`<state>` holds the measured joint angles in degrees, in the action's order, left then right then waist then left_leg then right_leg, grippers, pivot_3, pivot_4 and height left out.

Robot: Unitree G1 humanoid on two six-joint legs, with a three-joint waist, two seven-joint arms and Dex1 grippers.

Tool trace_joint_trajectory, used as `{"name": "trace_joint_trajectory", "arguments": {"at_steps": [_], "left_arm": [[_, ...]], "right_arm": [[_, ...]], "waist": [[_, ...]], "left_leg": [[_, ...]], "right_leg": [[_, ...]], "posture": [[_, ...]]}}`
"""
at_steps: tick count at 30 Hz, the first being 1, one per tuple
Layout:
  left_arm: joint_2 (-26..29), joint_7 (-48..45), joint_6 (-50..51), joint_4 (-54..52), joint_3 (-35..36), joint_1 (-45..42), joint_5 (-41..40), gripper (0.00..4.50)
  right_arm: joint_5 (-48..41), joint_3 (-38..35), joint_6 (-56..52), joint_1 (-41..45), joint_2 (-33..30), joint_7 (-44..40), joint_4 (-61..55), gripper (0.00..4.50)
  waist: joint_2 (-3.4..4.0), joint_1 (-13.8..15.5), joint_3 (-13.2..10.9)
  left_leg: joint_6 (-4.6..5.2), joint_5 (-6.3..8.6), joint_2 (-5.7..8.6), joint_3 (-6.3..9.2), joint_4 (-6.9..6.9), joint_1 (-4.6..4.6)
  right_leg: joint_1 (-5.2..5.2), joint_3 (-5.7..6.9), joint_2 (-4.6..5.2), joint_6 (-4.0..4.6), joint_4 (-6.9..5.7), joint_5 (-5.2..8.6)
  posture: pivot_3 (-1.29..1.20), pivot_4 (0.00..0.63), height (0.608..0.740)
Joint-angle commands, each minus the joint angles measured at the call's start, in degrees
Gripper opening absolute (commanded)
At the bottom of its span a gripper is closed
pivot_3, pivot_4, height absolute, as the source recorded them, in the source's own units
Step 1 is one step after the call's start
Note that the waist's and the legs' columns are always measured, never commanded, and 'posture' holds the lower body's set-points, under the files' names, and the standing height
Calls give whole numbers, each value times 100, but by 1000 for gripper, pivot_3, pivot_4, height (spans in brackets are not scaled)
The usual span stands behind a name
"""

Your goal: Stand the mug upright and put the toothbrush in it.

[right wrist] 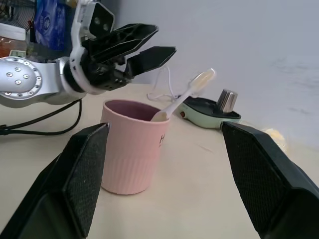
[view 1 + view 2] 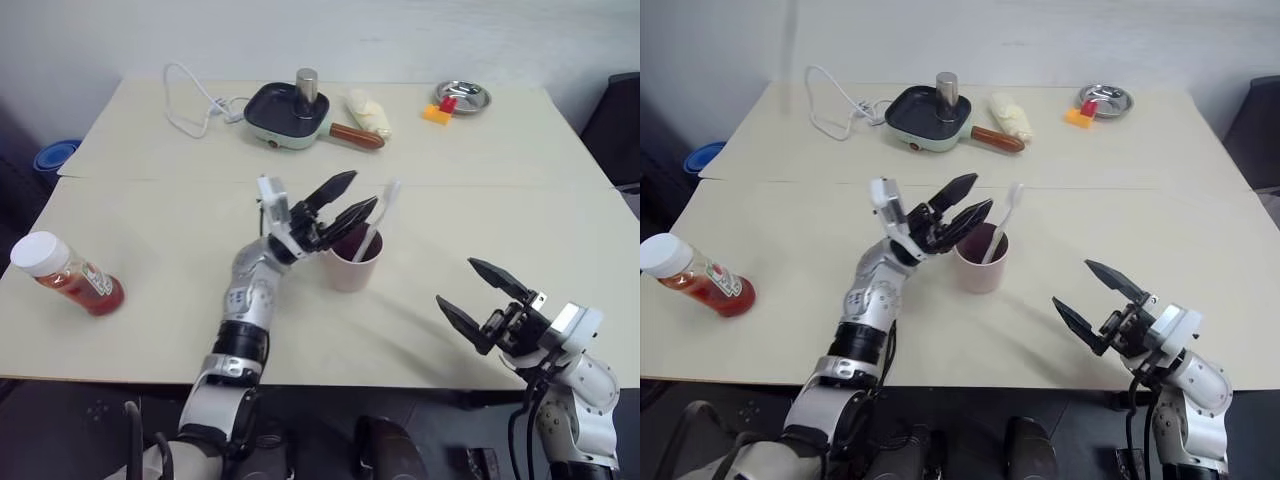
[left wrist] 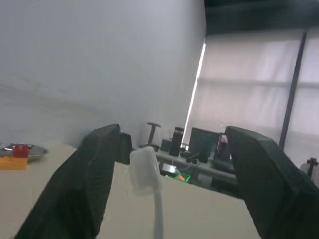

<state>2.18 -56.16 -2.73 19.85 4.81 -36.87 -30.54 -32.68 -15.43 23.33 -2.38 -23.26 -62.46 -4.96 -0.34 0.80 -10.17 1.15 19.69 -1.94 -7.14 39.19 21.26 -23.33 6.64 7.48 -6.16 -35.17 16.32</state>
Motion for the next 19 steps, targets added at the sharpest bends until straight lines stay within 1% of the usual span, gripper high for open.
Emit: {"name": "trace_joint_trajectory", "arguments": {"at_steps": [1, 3, 4, 6, 7, 8, 9, 11, 12, 15, 19], "left_arm": [[614, 213, 243, -1186, 77, 497, 150, 4128], [1253, 224, 380, -1708, 219, 1060, 299, 4128], [1575, 244, 336, -1785, 330, 1343, 440, 4128], [2245, 109, 40, -1695, 652, 2011, 664, 4128], [2633, -40, -386, -1559, 735, 2388, 968, 4128], [2892, -197, -575, -1576, 810, 2670, 1040, 4128], [3077, -139, -542, -1724, 992, 2925, 985, 4128], [3257, -77, 184, -2408, 1356, 3402, 240, 4128], [3359, 135, 482, -2745, 1430, 3646, 281, 4128], [3472, 357, 668, -3479, 1552, 4272, 371, 4128], [3418, 592, 517, -3774, 1603, 4798, 681, 4128]], "right_arm": [[-4, 63, -192, 81, -272, -80, -49, 3708], [-58, 155, -422, 186, -508, -277, 6, 3708], [-65, 171, -497, 285, -601, -310, 68, 3708], [-24, 199, -562, 540, -781, -436, 263, 3708], [7, 266, -556, 653, -901, -641, 377, 3708], [12, 323, -562, 731, -1005, -832, 461, 3708], [-35, 365, -625, 807, -1094, -1006, 541, 3708], [-141, 417, -762, 931, -1209, -1246, 651, 3708], [-170, 439, -851, 975, -1243, -1305, 681, 3708], [-176, 553, -1050, 1085, -1248, -1431, 647, 3708], [-66, 670, -1103, 1179, -1095, -1282, 566, 3708]], "waist": [[0, -17, 0], [2, -63, 1], [3, -79, 2], [5, -106, 3], [4, -113, 2], [4, -129, 2], [6, -122, 1], [0, -52, -2], [-4, -25, -5], [-2, 18, -4], [3, 2, -1]], "left_leg": [[0, 0, -1, 1, 0, 0], [0, 0, -2, 2, 1, 0], [0, 0, -14, 2, 0, -2], [1, 1, -28, 1, 0, -5], [0, 1, -31, -2, 0, -7], [-1, 2, -35, -1, 0, -7], [-3, 3, -38, -5, -1, -7], [-2, 7, -41, 2, -2, 0], [0, 7, -39, 8, 1, 2], [8, 12, -30, 14, 3, 1], [4, 15, -31, 6, 1, -3]], "right_leg": [[0, 0, 0, 1, -2, 0], [0, 0, 3, 1, -3, 1], [0, -3, 5, 1, -5, 1], [0, -3, 5, 2, -7, 1], [0, -3, 5, 4, -8, 2], [-1, 0, 3, 6, -9, 4], [-5, 0, 3, 10, -11, 6], [-6, 8, 7, 14, -9, 8], [-5, 11, 11, 14, -10, 8], [2, 3, 31, 13, -8, 7], [-1, 6, 29, 13, -8, 7]], "posture": [[0, 150, 740], [0, 150, 740], [0, 150, 740], [0, 150, 740], [0, 150, 740], [0, 150, 740], [0, 150, 740], [0, 150, 740], [0, 150, 740], [0, 150, 740], [0, 150, 740]]}}
